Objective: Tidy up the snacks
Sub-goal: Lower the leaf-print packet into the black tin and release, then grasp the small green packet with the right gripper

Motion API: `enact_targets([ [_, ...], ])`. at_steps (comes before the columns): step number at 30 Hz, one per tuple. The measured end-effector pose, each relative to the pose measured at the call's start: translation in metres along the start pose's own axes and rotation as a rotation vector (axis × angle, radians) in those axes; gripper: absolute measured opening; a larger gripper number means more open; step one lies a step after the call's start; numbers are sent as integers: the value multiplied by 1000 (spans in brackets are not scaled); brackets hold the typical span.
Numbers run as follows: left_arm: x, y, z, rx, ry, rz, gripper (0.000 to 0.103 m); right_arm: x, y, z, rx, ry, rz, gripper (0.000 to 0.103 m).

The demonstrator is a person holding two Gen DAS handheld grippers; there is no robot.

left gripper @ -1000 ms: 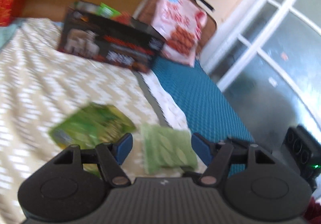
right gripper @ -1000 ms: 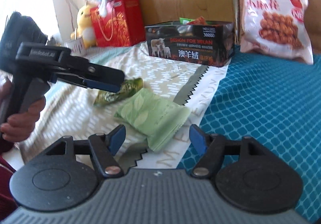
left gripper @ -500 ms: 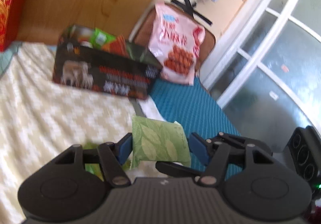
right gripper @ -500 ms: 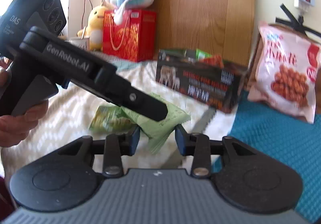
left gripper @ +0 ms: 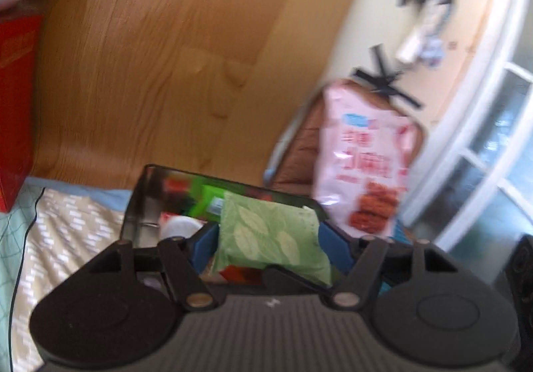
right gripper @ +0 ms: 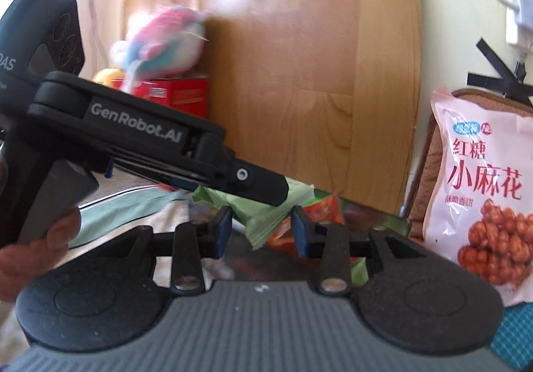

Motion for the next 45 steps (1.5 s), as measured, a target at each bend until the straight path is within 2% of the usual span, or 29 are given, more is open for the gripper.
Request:
enact_targets([
  [3, 8, -10, 1, -32, -16, -26, 68, 3, 15, 7, 54, -14, 42, 49],
  [7, -26, -25, 8, -66, 42, -6, 69, -36, 18, 14, 121, 60, 37, 50],
  [9, -47, -34, 19, -92, 48, 0, 71, -55, 13, 23, 167, 65, -8, 50],
  [11, -64, -42, 36, -113, 26, 7, 71, -67, 5, 35, 229, 38, -90, 50],
  [15, -92, -54, 88, -163, -60, 23, 71, -75, -12, 72, 444, -86, -267, 49],
  [19, -118, -60, 137, -219, -126, 41, 69, -78, -24, 99, 552, -166, -305, 48],
  [22, -129, -61, 163, -256, -157, 58, 64, -84, -33, 103, 589, -179, -337, 44],
  [24, -134, -57, 171, -251, -134, 63, 63, -82, -39, 104, 602, -192, -363, 42],
  [27, -135, -55, 176, -262, -114, 66, 64, -76, -55, 108, 647, -203, -423, 36],
  [30, -136, -54, 176, -266, -103, 63, 64, -72, -71, 107, 642, -223, -444, 24],
  [32, -136, -56, 176, -283, -105, 68, 64, -73, -73, 107, 680, -215, -451, 22],
  [36, -137, -61, 173, -346, -108, 114, 64, -76, -60, 114, 861, -179, -480, 21],
  [39, -138, -65, 167, -384, -98, 130, 67, -85, -42, 111, 990, -106, -503, 21],
  [41, -138, -64, 163, -408, -101, 173, 70, -90, -32, 105, 1034, -60, -513, 21],
  [45, -133, -46, 148, -408, -92, 285, 71, -92, -25, 91, 1018, -13, -520, 21],
])
Point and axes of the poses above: each gripper's, at about its wrist camera, not at the fingertips, and x roughly the way its jaws point, y to its right, z to its underside, the point moved 6 cm from there along x, roughly the way its jaws point, and after that the axes turned 7 degrees about -z, right-handed, at the moved point
